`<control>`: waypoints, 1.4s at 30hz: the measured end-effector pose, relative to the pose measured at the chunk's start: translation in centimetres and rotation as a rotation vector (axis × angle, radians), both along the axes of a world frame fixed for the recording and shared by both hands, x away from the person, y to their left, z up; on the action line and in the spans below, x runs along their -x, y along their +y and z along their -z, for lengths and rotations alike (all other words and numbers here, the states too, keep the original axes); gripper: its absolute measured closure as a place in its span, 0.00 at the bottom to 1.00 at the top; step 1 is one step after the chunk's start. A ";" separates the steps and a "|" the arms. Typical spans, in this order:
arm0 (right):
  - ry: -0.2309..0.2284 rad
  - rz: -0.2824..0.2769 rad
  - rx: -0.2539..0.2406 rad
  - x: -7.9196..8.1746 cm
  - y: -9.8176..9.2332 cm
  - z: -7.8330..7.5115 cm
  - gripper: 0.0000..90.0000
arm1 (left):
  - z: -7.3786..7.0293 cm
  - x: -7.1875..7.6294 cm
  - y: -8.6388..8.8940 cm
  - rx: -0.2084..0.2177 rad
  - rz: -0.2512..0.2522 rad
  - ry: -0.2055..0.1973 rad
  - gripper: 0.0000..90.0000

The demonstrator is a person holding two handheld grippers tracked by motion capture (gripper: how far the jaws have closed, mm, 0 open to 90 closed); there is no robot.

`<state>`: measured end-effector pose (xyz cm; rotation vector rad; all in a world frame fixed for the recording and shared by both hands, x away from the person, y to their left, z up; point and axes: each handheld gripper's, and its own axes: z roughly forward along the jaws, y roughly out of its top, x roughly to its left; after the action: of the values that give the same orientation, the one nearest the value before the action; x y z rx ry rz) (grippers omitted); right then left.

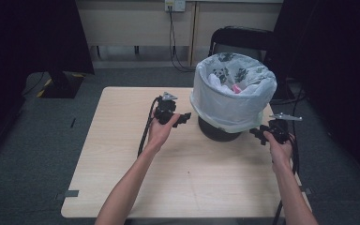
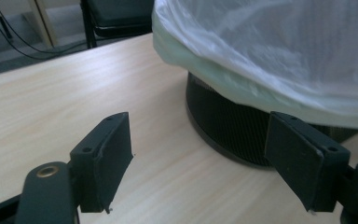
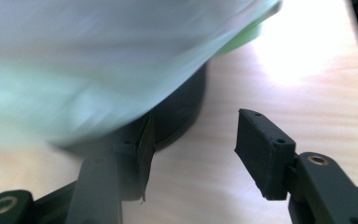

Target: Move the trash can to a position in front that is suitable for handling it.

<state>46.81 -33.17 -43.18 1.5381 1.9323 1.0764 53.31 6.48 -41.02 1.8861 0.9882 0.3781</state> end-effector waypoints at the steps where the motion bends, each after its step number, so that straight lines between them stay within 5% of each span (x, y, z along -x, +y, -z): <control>1: -0.002 0.015 0.006 -0.5 -0.2 -0.1 0.52 | -0.1 -0.3 -0.1 0.007 0.003 0.005 0.25; 13: 0.017 0.145 0.082 -4.6 -2.5 -1.0 0.48 | -0.6 -4.4 -1.7 -0.039 -0.050 -0.002 0.25; 18: -0.027 0.179 0.041 -6.3 -2.5 -1.5 0.45 | -0.9 -5.9 -2.5 -0.044 -0.056 -0.009 0.25; 22: -0.080 0.155 0.027 -7.5 -1.6 -1.7 0.45 | -0.4 -6.7 -3.1 -0.041 -0.054 -0.022 0.25; 27: -0.109 0.136 -0.019 -8.0 -0.9 -1.7 0.51 | 0.1 -7.2 -3.4 0.019 -0.040 -0.013 0.26; 31: -0.084 0.105 -0.070 -8.1 -1.4 -1.7 0.52 | 0.0 -7.2 -3.3 0.074 -0.008 0.037 0.43; 36: -0.112 0.080 -0.079 -7.8 -1.1 -1.6 0.65 | 0.0 -6.8 -3.1 0.080 0.020 0.018 0.49; 42: -0.099 0.070 -0.119 -7.3 -0.5 -1.5 0.67 | -0.4 -6.2 -2.4 0.030 0.034 -0.007 0.52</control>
<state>54.12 -33.62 -41.67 1.5714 1.7640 1.2332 59.48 4.08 -40.63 1.8709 0.9512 0.3473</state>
